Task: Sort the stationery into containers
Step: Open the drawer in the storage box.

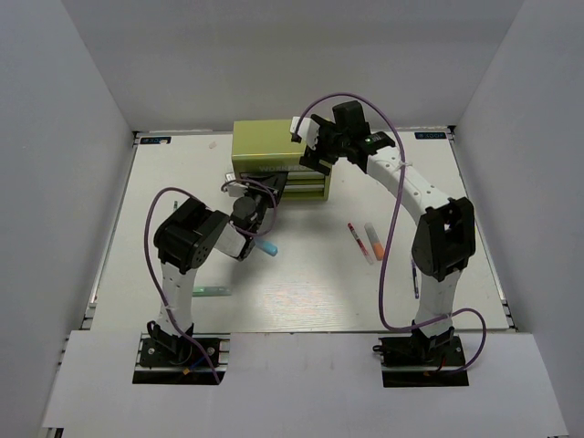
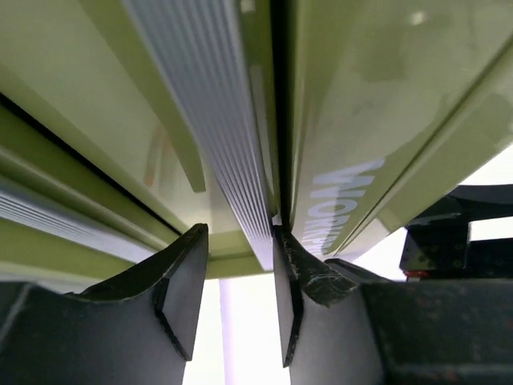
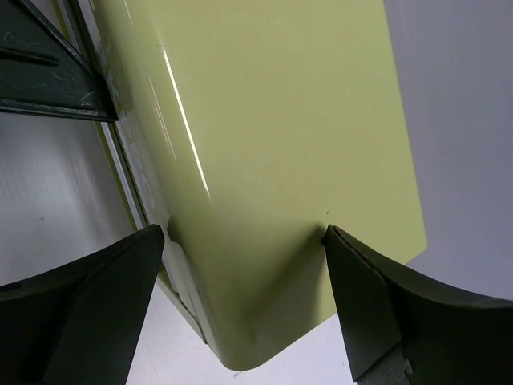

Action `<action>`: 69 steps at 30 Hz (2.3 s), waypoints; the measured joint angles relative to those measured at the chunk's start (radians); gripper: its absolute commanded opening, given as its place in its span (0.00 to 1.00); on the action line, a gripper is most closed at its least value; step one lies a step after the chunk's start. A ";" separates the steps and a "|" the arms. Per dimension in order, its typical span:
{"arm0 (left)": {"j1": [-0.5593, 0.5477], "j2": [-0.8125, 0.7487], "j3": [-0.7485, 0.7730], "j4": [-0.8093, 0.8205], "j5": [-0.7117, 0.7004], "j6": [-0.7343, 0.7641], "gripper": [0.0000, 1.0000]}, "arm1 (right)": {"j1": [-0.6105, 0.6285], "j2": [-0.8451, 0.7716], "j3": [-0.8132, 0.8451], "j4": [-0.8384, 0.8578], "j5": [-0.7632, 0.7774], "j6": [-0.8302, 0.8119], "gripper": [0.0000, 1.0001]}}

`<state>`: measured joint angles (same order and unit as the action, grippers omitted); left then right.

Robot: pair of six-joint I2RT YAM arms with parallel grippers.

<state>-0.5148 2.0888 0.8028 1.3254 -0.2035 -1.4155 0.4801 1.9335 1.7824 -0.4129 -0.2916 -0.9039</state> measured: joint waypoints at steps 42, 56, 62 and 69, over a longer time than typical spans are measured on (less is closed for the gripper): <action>-0.166 -0.068 -0.203 0.152 -0.291 -0.043 0.00 | 0.008 0.082 0.167 -0.169 0.032 -0.016 0.87; -0.168 -0.180 -0.304 0.063 -0.224 0.019 0.86 | 0.008 0.075 0.149 -0.143 0.029 0.007 0.90; -0.166 -0.201 -0.296 0.030 -0.154 0.066 1.00 | 0.005 0.039 0.083 -0.090 0.020 0.015 0.90; -0.173 -0.351 -0.299 -0.065 -0.032 0.144 1.00 | 0.003 -0.093 -0.079 -0.057 0.018 0.038 0.90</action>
<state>-0.6880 1.7374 0.5037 1.2606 -0.2352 -1.2713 0.4835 1.8408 1.7031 -0.4702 -0.2737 -0.8658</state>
